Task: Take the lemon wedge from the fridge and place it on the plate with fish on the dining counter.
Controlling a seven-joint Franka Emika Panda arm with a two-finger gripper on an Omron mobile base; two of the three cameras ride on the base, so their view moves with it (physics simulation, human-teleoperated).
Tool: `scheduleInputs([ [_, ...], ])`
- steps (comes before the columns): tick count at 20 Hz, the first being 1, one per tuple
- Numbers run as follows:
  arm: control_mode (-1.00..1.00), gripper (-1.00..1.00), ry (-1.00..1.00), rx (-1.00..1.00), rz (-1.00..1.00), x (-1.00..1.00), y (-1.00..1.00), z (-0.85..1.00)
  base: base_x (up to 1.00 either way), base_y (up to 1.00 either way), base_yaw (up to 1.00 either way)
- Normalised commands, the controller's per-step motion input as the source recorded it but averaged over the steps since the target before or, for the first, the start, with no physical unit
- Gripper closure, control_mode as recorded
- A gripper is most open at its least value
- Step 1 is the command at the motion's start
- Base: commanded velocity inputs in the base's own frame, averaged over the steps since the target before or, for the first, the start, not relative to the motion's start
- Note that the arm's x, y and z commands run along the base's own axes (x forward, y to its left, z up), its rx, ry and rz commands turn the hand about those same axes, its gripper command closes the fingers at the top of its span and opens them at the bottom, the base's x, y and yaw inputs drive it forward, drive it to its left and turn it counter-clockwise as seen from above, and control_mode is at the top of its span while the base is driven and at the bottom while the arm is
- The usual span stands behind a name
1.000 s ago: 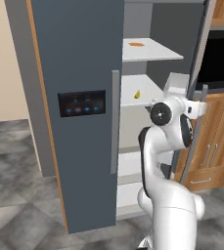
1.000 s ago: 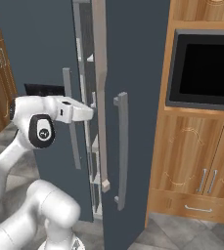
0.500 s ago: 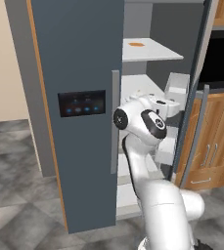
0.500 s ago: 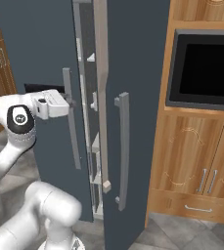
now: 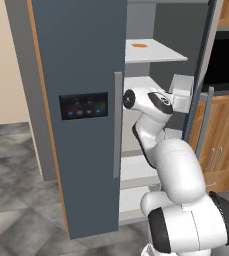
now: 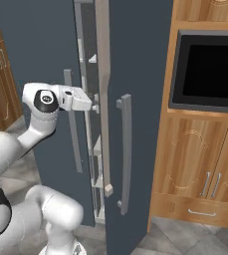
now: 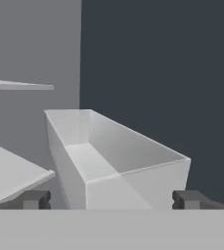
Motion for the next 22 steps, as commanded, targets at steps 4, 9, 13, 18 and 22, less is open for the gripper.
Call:
scheduleInputs([
  [4,-1.00,-1.00,0.00,0.03,-0.03,0.11,-0.07,0.00,0.00,0.00,0.00],
  [9,-1.00,-1.00,0.00,0.00,-0.10,0.25,-0.26,-0.01,0.00,0.00,0.00],
  [13,-1.00,-1.00,0.00,0.00,-0.15,0.44,-0.33,-0.07,0.00,0.00,0.00],
  [18,-1.00,-1.00,0.07,0.00,-0.18,-0.07,-0.71,-0.25,0.00,0.00,0.00],
  [22,-1.00,-1.00,0.02,0.05,-0.19,-0.91,-1.00,-0.31,0.00,0.00,0.00],
])
